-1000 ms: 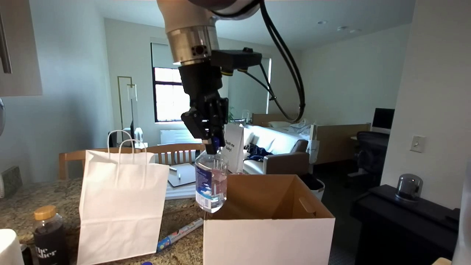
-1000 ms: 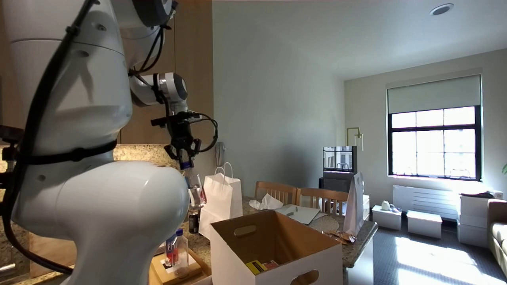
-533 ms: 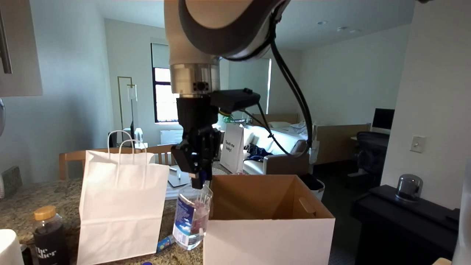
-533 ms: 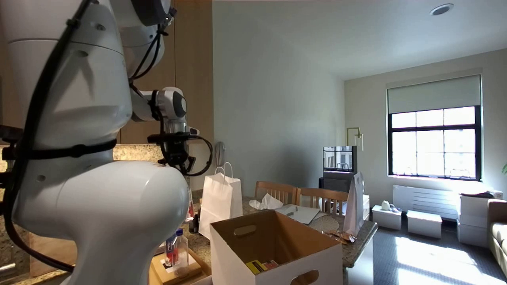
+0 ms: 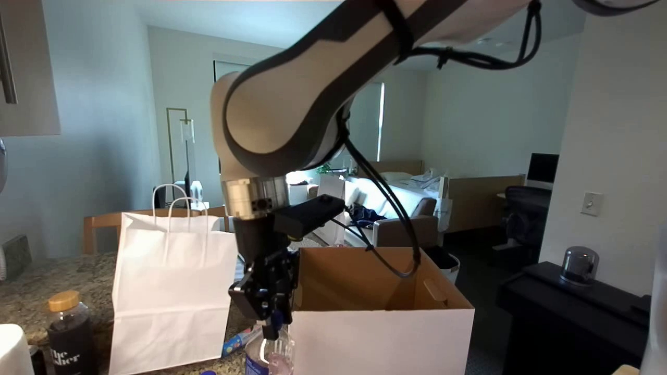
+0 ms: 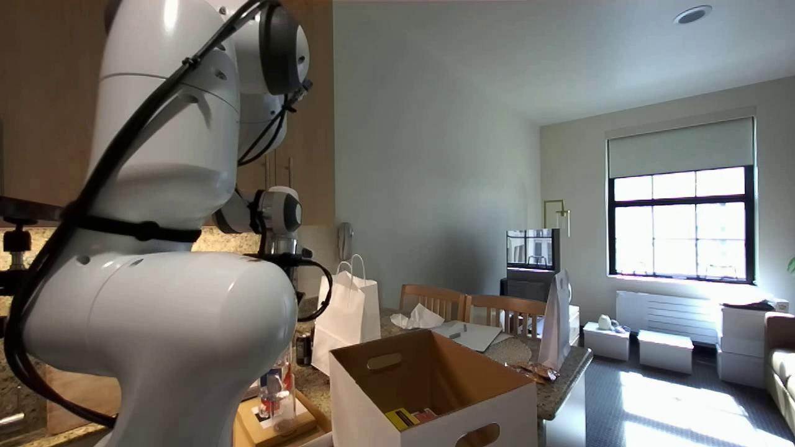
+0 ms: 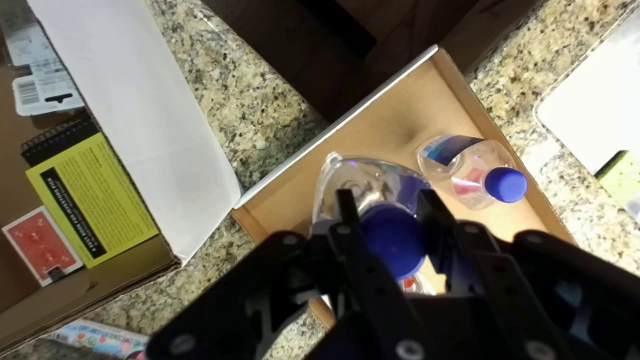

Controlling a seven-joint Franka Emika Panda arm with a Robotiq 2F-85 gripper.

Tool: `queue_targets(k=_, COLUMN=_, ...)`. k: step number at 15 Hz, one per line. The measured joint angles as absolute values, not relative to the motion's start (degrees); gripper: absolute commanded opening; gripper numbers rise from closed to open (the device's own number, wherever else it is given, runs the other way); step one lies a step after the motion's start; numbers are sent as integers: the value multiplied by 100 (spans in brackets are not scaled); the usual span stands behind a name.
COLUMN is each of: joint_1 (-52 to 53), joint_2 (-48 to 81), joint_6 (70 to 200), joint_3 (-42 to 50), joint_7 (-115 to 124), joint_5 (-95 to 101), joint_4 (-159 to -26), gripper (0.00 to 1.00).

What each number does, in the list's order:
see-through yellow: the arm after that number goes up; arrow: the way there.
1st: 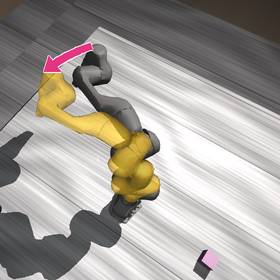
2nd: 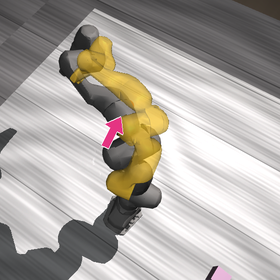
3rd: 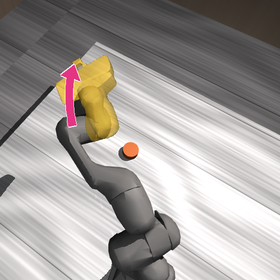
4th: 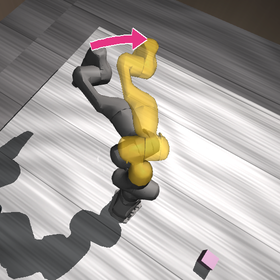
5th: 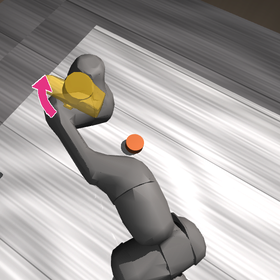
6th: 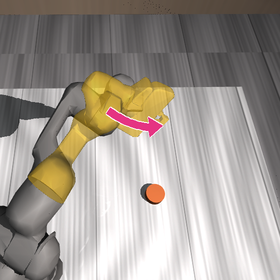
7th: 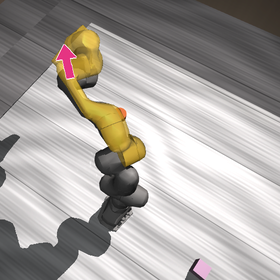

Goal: Remove two bottles from the box

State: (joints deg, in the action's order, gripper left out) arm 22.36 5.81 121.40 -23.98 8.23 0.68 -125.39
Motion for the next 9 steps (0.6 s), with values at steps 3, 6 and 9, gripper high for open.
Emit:
queue_targets(k=3, joint_1=2263, joint_2=1183, joint_6=12123, joint_3=-2325, joint_7=825, joint_5=78, joint_4=-12202, gripper=13)
queue_targets(k=6, joint_1=2269, joint_2=1631, joint_6=12099, joint_3=-2201, joint_7=825, joint_5=74, joint_4=-11970, gripper=13)
queue_targets(k=9, joint_1=2268, joint_2=1892, joint_6=12100, joint_3=-2057, joint_7=825, joint_5=53, joint_4=-11879, gripper=13)
